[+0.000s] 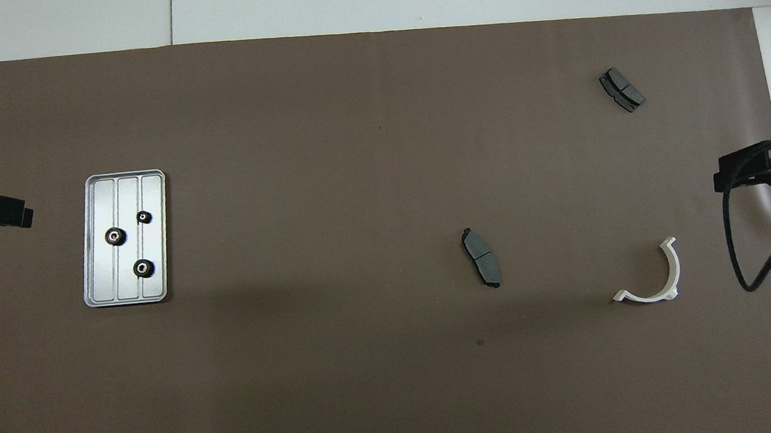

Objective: Place bearing gear from tray to pile
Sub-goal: 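Reach the left gripper over the metal tray toward a black gear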

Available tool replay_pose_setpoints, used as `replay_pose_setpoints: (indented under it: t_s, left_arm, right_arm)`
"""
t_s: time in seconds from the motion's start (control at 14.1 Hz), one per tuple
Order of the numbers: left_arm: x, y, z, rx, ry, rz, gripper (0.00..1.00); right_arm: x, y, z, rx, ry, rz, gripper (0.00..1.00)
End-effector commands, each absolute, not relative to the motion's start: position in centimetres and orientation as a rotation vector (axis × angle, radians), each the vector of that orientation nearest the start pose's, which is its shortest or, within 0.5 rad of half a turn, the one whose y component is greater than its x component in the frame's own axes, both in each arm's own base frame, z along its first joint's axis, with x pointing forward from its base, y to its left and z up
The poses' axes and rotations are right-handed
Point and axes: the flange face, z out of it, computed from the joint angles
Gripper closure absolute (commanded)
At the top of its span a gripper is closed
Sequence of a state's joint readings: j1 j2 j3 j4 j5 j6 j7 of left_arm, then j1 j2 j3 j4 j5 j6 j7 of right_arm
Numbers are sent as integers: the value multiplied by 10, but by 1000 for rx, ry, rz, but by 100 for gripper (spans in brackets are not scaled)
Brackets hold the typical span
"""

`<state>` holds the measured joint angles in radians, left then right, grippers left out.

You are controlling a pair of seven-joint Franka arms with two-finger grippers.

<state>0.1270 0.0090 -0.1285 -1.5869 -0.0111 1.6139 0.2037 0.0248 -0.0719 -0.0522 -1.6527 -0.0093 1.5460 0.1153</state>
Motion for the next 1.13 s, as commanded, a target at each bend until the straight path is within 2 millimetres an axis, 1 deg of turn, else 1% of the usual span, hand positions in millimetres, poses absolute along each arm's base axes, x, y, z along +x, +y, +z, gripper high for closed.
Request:
replay_pose_setpoints:
  t_s: [0.0,0.21,0.28,0.43,0.5,0.57,0.71,0.92,1.06]
  left_arm:
    - [551,2,617,-3141,312,-54,0]
    - [548,2,613,-3142,305,-39,0]
    - [542,3,609,-3142,302,-19,0]
    - [534,16,601,-3144,268,5,0]
    - [533,18,597,-3145,260,18,0]
    - [531,19,597,-3144,255,11,0]
    - [527,27,578,-3144,228,9,0]
    - [538,29,556,-3143,218,-47,0]
    - [553,28,535,-3149,214,-61,0]
  right_arm:
    - [523,-15,625,-3146,249,55,0]
    - [523,-14,626,-3146,244,52,0]
    - [523,-14,626,-3146,244,52,0]
    - [523,-15,626,-3146,249,52,0]
    - [523,-14,626,-3146,247,52,0]
    - [523,-14,626,-3146,247,52,0]
    - [523,-14,626,-3146,247,52,0]
    - [523,-14,625,-3146,247,55,0]
    - [523,-14,625,-3146,246,55,0]
